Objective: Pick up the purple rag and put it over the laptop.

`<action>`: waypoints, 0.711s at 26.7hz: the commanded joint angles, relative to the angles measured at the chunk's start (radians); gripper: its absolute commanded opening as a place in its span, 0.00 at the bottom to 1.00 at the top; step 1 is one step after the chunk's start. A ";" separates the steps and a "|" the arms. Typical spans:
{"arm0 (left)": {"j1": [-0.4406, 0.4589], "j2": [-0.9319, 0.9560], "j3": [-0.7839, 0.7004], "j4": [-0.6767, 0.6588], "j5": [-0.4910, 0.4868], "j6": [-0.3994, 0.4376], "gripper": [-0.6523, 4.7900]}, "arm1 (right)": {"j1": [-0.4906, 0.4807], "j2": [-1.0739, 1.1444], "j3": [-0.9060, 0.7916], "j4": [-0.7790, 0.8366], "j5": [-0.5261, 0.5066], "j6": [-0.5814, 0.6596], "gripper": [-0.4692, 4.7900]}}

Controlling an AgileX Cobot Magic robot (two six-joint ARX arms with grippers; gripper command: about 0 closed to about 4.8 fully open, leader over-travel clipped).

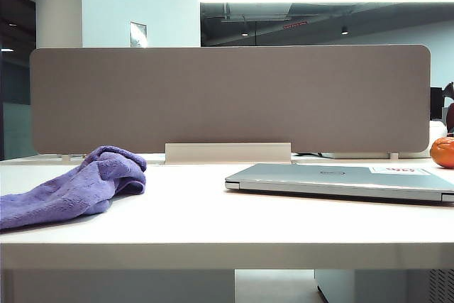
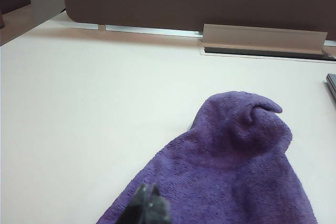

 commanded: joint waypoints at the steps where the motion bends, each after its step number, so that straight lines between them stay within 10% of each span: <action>1: -0.002 0.001 0.003 0.006 0.002 -0.003 0.11 | 0.000 -0.002 -0.005 0.017 0.000 0.002 0.07; 19: -0.002 0.001 0.003 0.006 0.002 -0.003 0.11 | 0.000 -0.002 -0.005 0.022 0.000 0.004 0.07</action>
